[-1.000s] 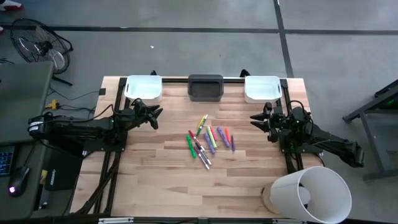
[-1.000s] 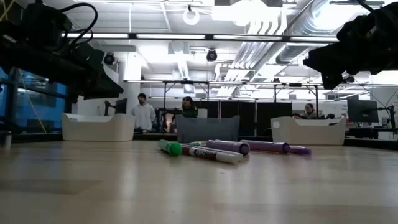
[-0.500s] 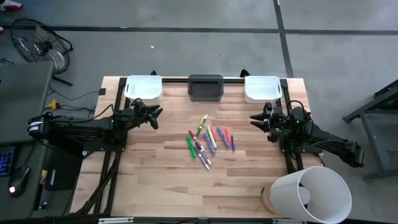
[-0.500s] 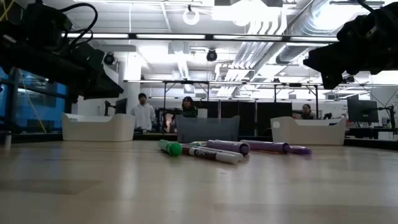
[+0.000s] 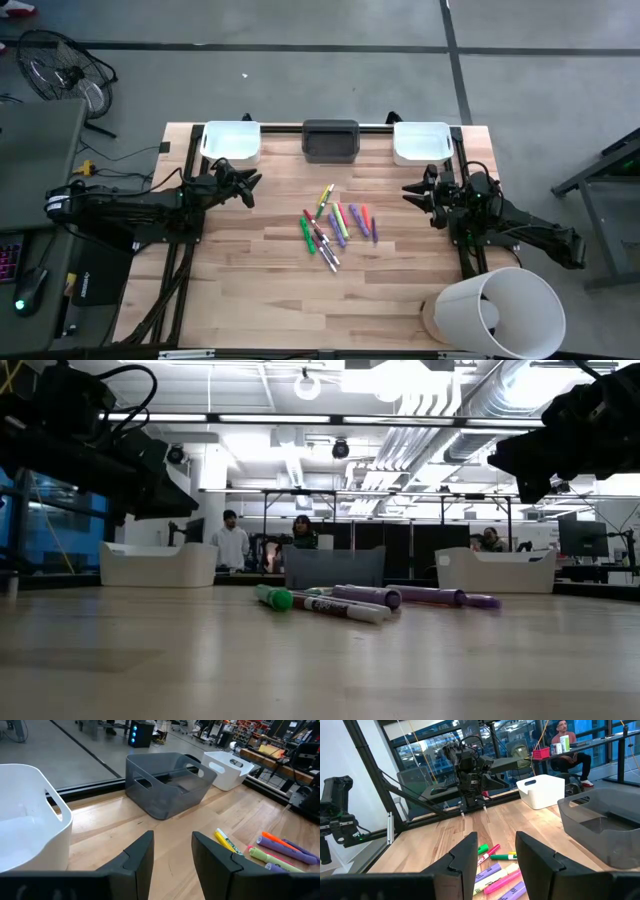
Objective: Pick & Place Markers
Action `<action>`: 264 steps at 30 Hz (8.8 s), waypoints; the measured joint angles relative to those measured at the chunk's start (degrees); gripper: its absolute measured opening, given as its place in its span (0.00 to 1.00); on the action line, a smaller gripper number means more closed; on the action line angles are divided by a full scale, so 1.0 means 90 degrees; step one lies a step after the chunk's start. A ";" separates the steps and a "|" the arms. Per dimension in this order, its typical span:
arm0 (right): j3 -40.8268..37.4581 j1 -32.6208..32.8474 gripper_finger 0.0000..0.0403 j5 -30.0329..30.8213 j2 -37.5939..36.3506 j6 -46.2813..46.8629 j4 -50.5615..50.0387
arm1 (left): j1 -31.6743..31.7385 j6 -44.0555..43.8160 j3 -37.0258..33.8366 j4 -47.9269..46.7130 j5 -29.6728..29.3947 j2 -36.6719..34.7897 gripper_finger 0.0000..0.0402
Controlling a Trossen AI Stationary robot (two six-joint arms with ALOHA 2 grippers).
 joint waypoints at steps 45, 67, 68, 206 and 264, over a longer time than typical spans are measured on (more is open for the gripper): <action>0.0000 -0.0001 0.30 0.0001 0.0001 0.0000 0.0001 | 0.0000 0.0001 0.0000 0.0000 -0.0002 -0.0001 0.33; -0.0001 0.0000 0.30 0.0012 0.0000 0.0853 0.0072 | 0.0000 0.0001 0.0001 0.0000 0.0001 -0.0001 0.33; 0.0001 0.0000 0.30 0.0078 0.0002 0.0943 0.0100 | 0.0000 0.0000 0.0001 0.0000 -0.0002 0.0000 0.33; 0.5505 0.2725 0.60 0.1903 1.0033 0.4881 -0.4737 | 0.0000 -0.0002 -0.0001 0.0000 -0.0002 -0.0001 0.33; 0.5900 0.3134 0.60 0.2465 1.0732 0.5872 -0.5176 | 0.0000 -0.0001 0.0001 -0.0100 -0.0002 -0.0002 0.33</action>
